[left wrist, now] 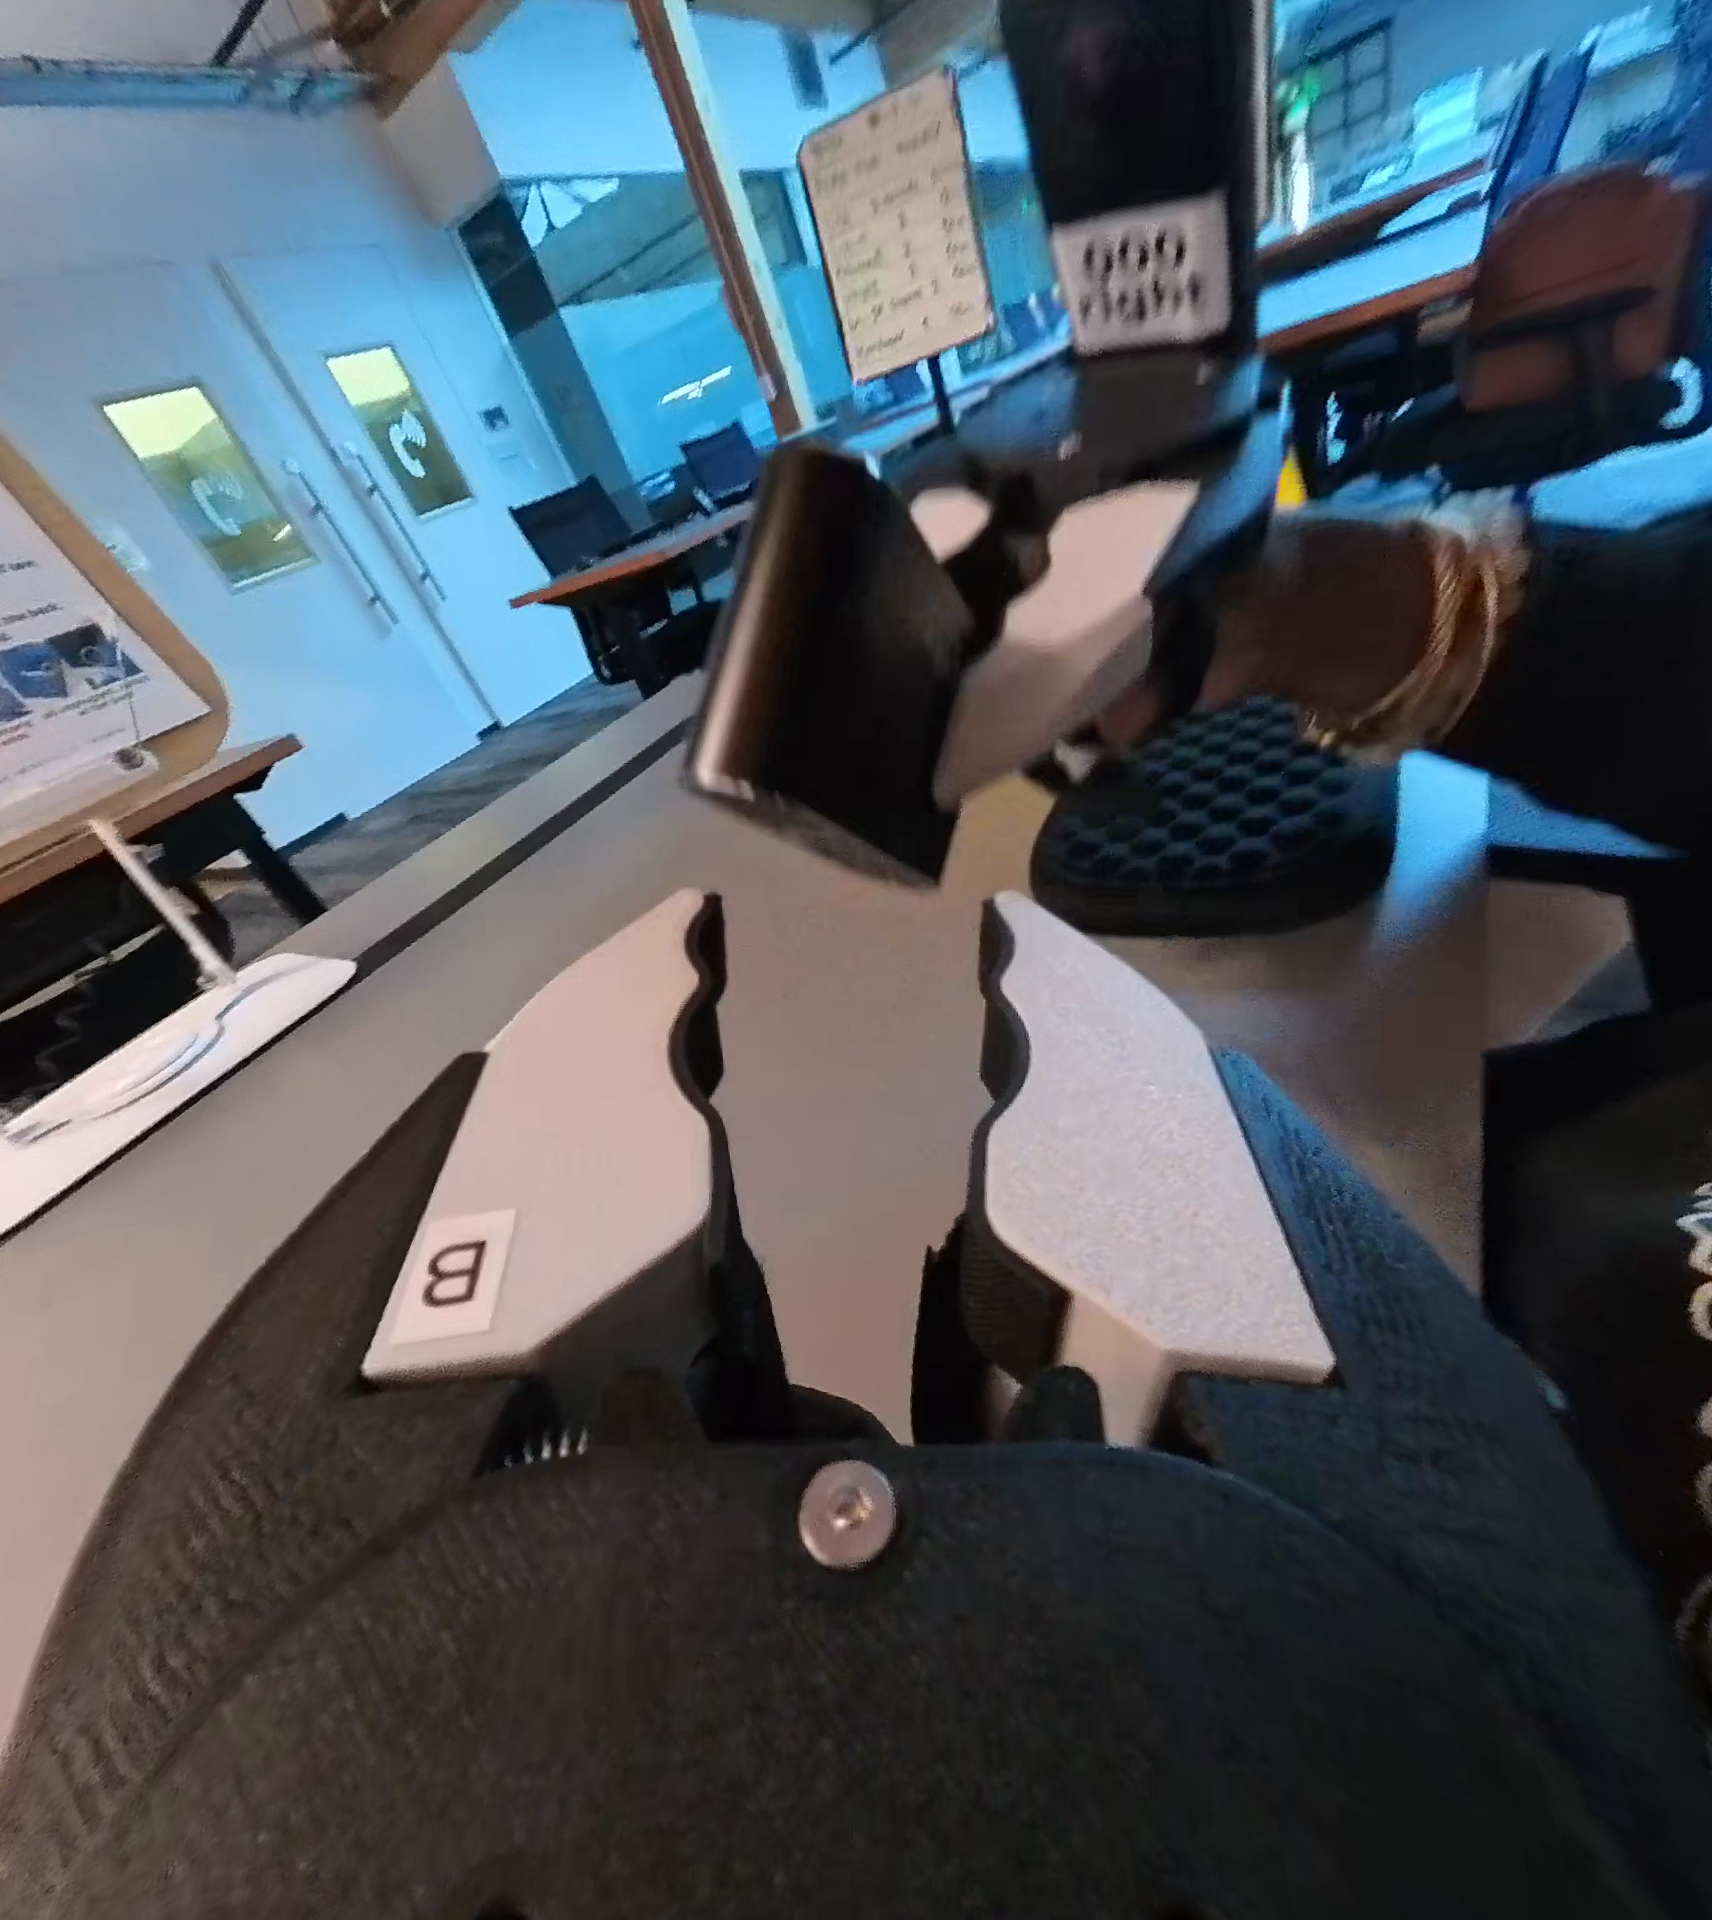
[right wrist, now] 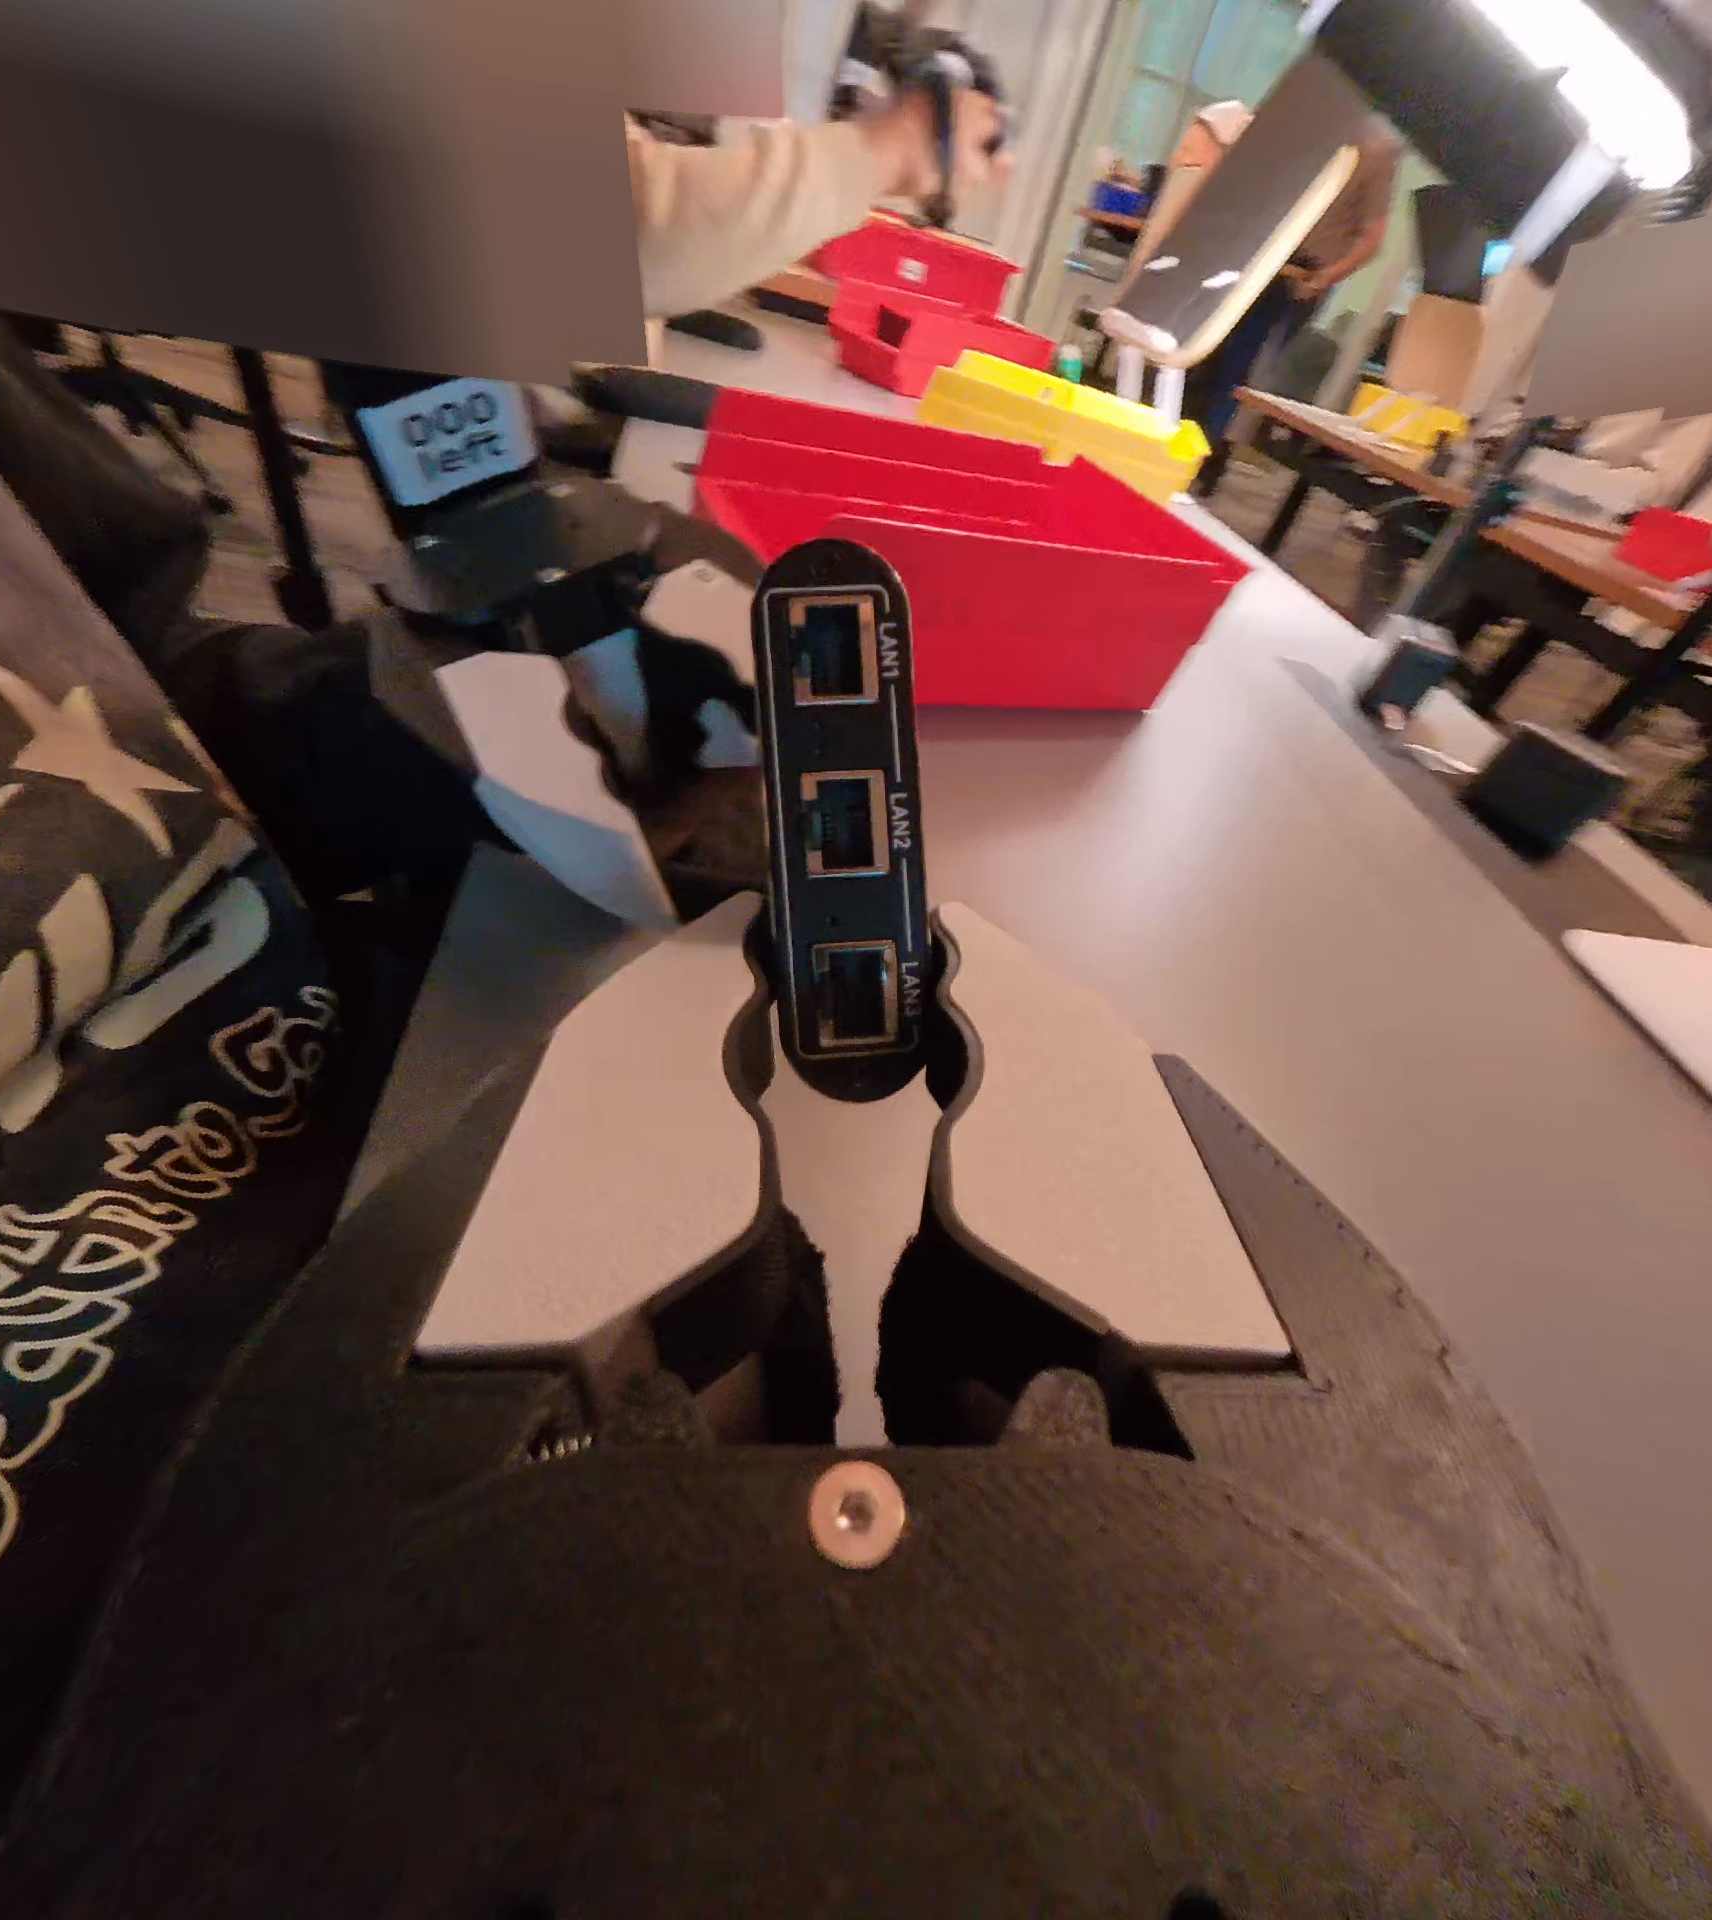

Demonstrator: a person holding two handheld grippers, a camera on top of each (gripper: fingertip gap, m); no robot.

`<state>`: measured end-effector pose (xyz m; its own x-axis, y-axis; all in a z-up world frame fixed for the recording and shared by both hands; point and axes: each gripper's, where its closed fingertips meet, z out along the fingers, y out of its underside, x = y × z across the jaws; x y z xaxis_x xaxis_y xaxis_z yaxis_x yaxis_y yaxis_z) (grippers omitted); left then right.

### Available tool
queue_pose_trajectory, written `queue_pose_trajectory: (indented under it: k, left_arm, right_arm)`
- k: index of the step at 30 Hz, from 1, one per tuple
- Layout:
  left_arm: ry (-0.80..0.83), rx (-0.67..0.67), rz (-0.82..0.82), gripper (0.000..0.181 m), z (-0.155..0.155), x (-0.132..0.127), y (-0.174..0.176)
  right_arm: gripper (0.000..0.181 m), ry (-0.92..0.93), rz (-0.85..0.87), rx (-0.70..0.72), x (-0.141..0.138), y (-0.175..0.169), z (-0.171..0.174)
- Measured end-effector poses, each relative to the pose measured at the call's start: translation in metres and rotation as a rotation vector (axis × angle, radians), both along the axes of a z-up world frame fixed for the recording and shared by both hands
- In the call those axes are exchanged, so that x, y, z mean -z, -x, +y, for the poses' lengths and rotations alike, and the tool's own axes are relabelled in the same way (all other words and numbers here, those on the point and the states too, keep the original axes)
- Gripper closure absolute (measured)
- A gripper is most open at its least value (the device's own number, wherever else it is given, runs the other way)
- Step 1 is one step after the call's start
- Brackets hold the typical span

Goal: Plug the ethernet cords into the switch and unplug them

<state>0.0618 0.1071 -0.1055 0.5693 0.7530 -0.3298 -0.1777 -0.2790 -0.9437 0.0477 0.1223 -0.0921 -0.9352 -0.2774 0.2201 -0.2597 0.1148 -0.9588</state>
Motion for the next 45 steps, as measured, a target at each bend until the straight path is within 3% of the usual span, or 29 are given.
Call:
queue_pose_trajectory:
  k: [5,9,13,16,19,25,33,40,45]
  left_arm:
    - [0.052,-0.045,-0.044,0.132,-0.001,0.012,0.007]
    - [0.032,-0.049,-0.052,0.132,-0.003,0.012,0.009]
    - [-0.090,-0.043,-0.070,0.122,-0.010,0.004,0.013]
    - [-0.214,-0.034,-0.098,0.112,-0.020,-0.003,0.015]
    - [-0.285,-0.028,-0.120,0.107,-0.026,-0.006,0.017]
    - [-0.250,-0.030,-0.100,0.107,-0.022,-0.005,0.017]
    - [-0.220,-0.034,-0.114,0.107,-0.018,-0.001,0.019]
    - [-0.234,-0.029,-0.112,0.108,-0.019,-0.002,0.019]
    - [-0.235,-0.028,-0.110,0.108,-0.020,-0.002,0.019]
  right_arm:
    - [0.157,0.005,0.118,0.269,-0.035,0.051,0.036]
    - [0.157,0.013,0.209,0.578,-0.081,0.107,0.088]
    - [0.157,-0.058,0.240,0.886,-0.115,0.175,0.158]
    - [0.157,-0.169,0.176,1.042,-0.117,0.224,0.204]
    - [0.156,-0.293,0.093,1.145,-0.098,0.268,0.240]
    - [0.156,-0.667,-0.089,1.277,-0.018,0.342,0.304]
    - [0.157,-1.008,-0.395,1.201,0.075,0.366,0.321]
    - [0.157,-1.004,-0.453,1.187,0.088,0.372,0.317]
    - [0.133,-0.894,-0.343,1.172,0.071,0.369,0.310]
